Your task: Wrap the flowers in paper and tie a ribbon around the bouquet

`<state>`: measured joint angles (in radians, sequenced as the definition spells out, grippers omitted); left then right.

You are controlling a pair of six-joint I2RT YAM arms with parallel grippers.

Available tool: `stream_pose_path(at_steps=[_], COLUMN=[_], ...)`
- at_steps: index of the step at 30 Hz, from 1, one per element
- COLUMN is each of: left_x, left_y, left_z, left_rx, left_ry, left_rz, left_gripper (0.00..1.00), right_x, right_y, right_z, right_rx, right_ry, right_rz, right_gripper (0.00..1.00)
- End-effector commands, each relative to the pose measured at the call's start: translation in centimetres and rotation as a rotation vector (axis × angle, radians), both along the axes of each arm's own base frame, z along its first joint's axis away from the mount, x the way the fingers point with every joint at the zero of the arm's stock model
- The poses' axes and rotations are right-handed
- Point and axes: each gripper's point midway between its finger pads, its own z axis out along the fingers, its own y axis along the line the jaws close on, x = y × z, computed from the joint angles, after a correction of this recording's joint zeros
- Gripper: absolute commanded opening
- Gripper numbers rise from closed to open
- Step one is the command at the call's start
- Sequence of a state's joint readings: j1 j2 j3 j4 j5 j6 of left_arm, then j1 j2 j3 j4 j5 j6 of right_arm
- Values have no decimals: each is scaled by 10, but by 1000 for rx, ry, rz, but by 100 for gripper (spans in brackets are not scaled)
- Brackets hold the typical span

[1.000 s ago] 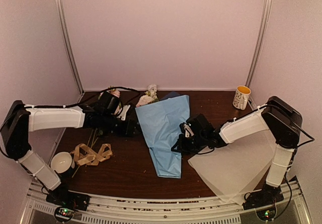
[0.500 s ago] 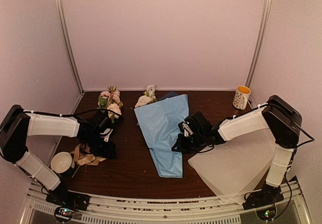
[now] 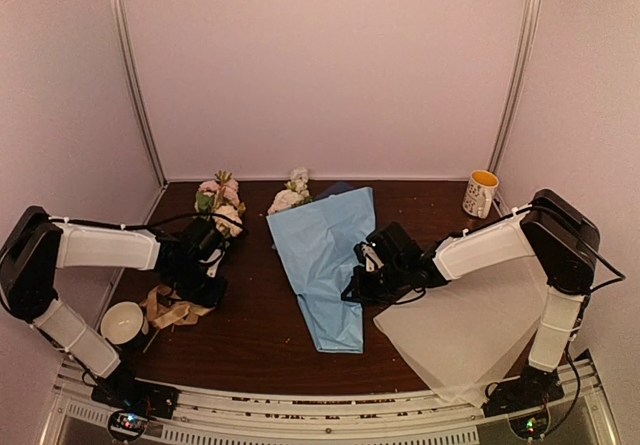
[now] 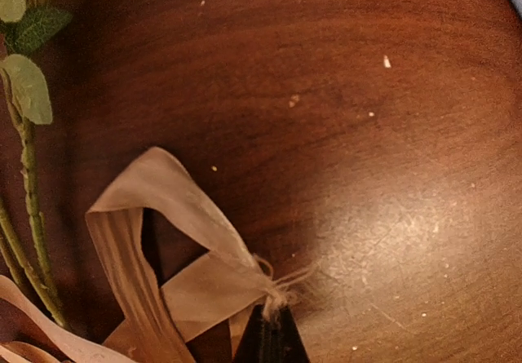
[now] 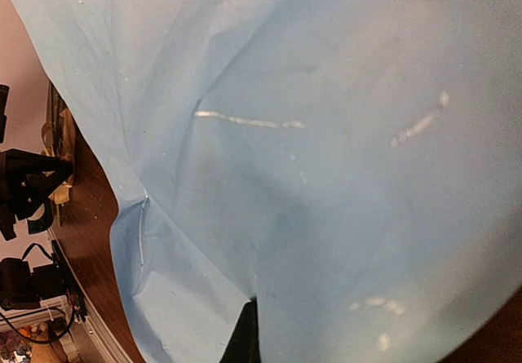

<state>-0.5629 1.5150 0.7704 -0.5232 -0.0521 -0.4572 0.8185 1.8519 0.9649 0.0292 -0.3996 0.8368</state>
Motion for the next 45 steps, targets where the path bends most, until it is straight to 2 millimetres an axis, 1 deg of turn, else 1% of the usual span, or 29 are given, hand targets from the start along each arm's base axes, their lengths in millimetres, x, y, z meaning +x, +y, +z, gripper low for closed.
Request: stream_pose_path(at_steps=[1, 4, 7, 10, 12, 13, 14, 15, 16, 17, 18, 20, 22, 24, 25, 28, 30, 31, 32, 33, 34, 37, 39, 41, 42, 43, 44, 45], left_x=[14, 16, 17, 14, 7, 3, -13, -22, -30, -39, -47, -63, -77, -83, -83, -81, -81, -81, -82, -83, -80, -83, -91, -104, -113, -122, -131, -138], left_y=[-18, -33, -52, -69, -84, -89, -87, -82, -78, -77, -78, -86, -96, -101, -101, -92, -89, -92, -98, -106, -115, -142, -163, -181, -189, -197, -204, -211], left_z=[31, 56, 93, 139, 185, 217, 304, 334, 357, 374, 388, 403, 409, 411, 410, 413, 410, 404, 396, 381, 361, 299, 264, 239, 230, 225, 219, 217], left_rx=[-99, -167, -233, -333, -443, -510, -647, -677, -698, -712, -730, -781, -824, -821, -815, -786, -755, -748, -748, -751, -738, -723, -737, -716, -703, -699, -692, -677], left_ry=[-95, -157, -260, -349, -437, -516, -769, -859, -928, -972, -999, -1009, -998, -994, -993, -1034, -1031, -1004, -962, -895, -824, -618, -521, -440, -401, -369, -333, -320], left_rz=[-55, -116, -198, -278, -358, -396, -468, -486, -508, -537, -571, -648, -714, -748, -751, -717, -717, -735, -763, -796, -807, -854, -890, -948, -988, -1031, -1080, -1132], left_gripper=[0, 0, 0, 0, 0, 0, 0, 0, 0, 0, 0, 0, 0, 0, 0, 0, 0, 0, 0, 0, 0, 0, 0, 0, 2, 9, 18, 30], right_x=[-3, -3, -4, -4, -4, -4, -4, -4, -4, -4, -5, -5, -5, -4, -4, -4, -3, -4, -4, -4, -4, -3, -2, -3, -2, -3, -3, -3], right_y=[-2, -3, -4, -4, -4, -4, -5, -5, -5, -5, -5, -4, -4, -5, -5, -5, -5, -6, -6, -6, -6, -6, -6, -7, -7, -7, -7, -8], right_z=[-10, -11, -13, -14, -16, -15, -18, -19, -20, -21, -22, -22, -22, -22, -23, -22, -23, -23, -24, -25, -25, -25, -25, -26, -26, -26, -27, -28], right_rx=[-51, -52, -58, -61, -65, -65, -73, -76, -79, -82, -84, -86, -88, -94, -97, -103, -107, -110, -113, -115, -115, -123, -125, -132, -135, -137, -139, -142], right_ry=[-1, 1, 3, 6, 8, 8, 11, 12, 13, 15, 16, 16, 17, 16, 17, 14, 12, 13, 14, 16, 17, 13, 11, 15, 15, 15, 16, 18], right_rz=[18, 17, 16, 16, 16, 17, 16, 15, 16, 16, 18, 20, 20, 21, 21, 23, 26, 28, 28, 28, 30, 30, 29, 31, 32, 33, 33, 33], right_gripper=[0, 0, 0, 0, 0, 0, 0, 0, 0, 0, 0, 0, 0, 0, 0, 0, 0, 0, 0, 0, 0, 0, 0, 0, 0, 0, 0, 0])
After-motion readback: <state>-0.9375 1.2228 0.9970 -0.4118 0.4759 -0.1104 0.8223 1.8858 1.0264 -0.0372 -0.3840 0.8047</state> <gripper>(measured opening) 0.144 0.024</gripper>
